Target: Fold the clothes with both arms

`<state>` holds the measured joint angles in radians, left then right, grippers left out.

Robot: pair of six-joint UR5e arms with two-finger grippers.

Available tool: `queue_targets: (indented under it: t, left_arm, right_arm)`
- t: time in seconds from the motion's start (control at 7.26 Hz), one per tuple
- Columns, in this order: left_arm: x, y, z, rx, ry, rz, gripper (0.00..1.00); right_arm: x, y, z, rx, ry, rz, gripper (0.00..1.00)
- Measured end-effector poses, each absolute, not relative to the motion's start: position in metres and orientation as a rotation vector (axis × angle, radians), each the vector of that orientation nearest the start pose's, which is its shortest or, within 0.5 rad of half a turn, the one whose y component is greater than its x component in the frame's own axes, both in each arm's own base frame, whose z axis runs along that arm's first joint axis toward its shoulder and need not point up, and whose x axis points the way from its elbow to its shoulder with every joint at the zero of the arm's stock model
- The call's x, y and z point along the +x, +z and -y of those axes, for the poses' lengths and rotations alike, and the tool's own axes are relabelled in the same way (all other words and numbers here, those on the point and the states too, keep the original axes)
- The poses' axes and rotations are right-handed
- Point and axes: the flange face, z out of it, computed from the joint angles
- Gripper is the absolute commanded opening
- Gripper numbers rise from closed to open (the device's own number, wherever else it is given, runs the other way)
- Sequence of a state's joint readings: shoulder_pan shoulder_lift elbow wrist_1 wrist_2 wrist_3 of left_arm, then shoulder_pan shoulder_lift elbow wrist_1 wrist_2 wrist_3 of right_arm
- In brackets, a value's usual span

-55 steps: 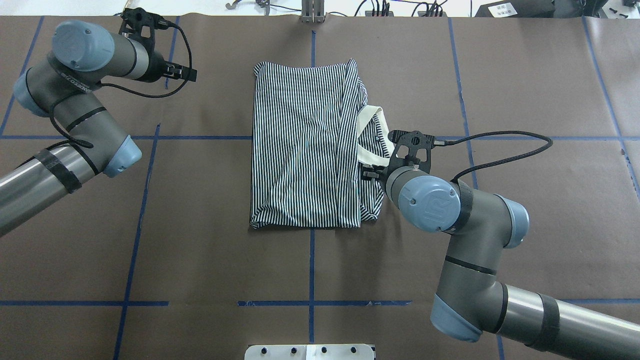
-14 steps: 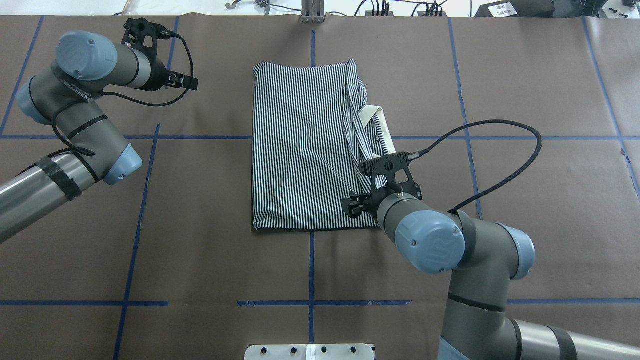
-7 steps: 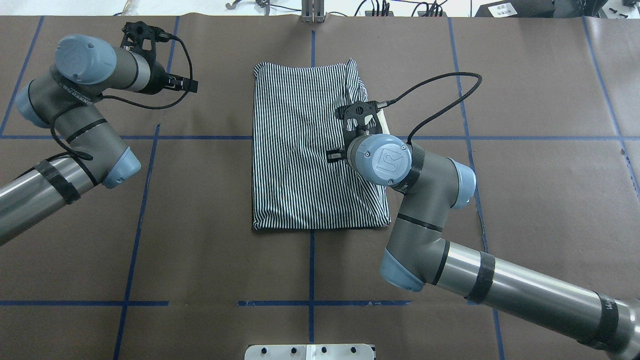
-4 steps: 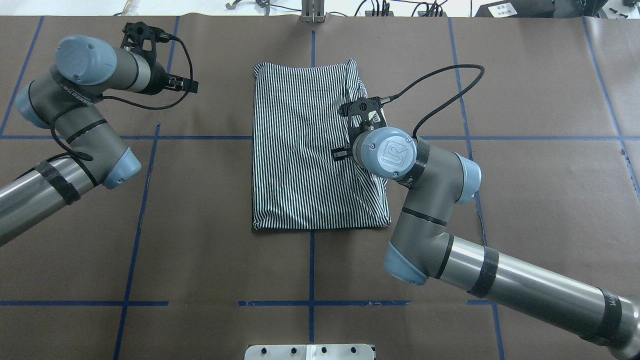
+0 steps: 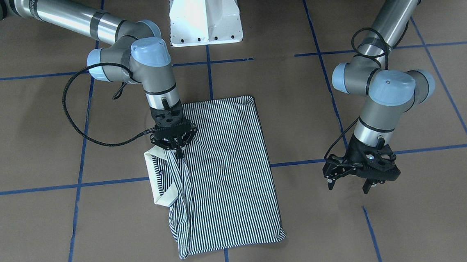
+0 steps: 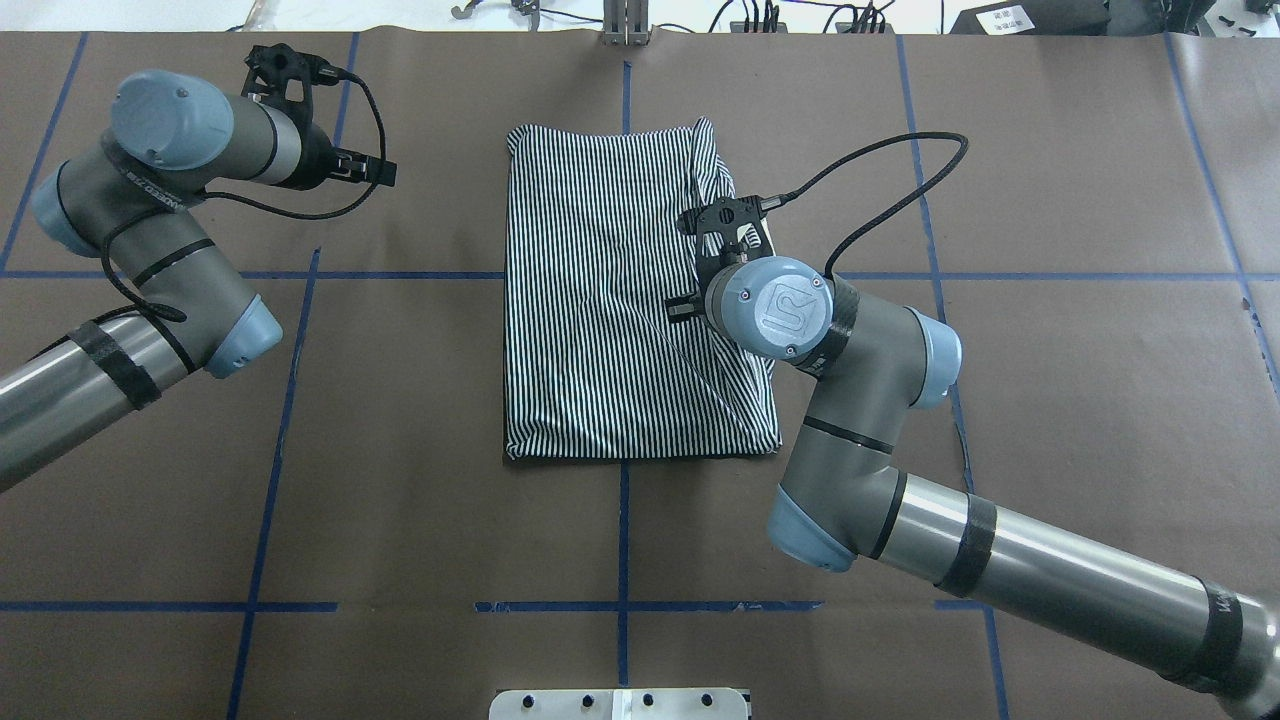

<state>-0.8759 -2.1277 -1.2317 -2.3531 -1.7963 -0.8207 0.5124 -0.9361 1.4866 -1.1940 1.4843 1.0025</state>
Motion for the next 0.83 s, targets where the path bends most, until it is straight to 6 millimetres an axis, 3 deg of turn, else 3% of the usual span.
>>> queue_targets:
  t: [0.28, 0.55, 0.69, 0.83]
  left_arm:
    - [0.391, 0.407, 0.642, 0.581, -0.002, -0.834, 1.00]
    - [0.391, 0.407, 0.642, 0.580, -0.002, -0.835, 1.00]
    - [0.392, 0.406, 0.641, 0.580, -0.001, -0.836, 1.00]
    - [0.392, 0.406, 0.641, 0.580, -0.001, -0.836, 1.00]
  right_arm:
    - [-0.561, 0.280, 0.480, 0.544, -0.010, 0.751, 0.00]
    - [-0.547, 0.301, 0.478, 0.539, -0.004, 0.728, 0.00]
    - [-0.537, 0.313, 0.475, 0.538, -0.001, 0.721, 0.10]
    - [-0.528, 0.322, 0.471, 0.536, 0.001, 0.714, 0.81]
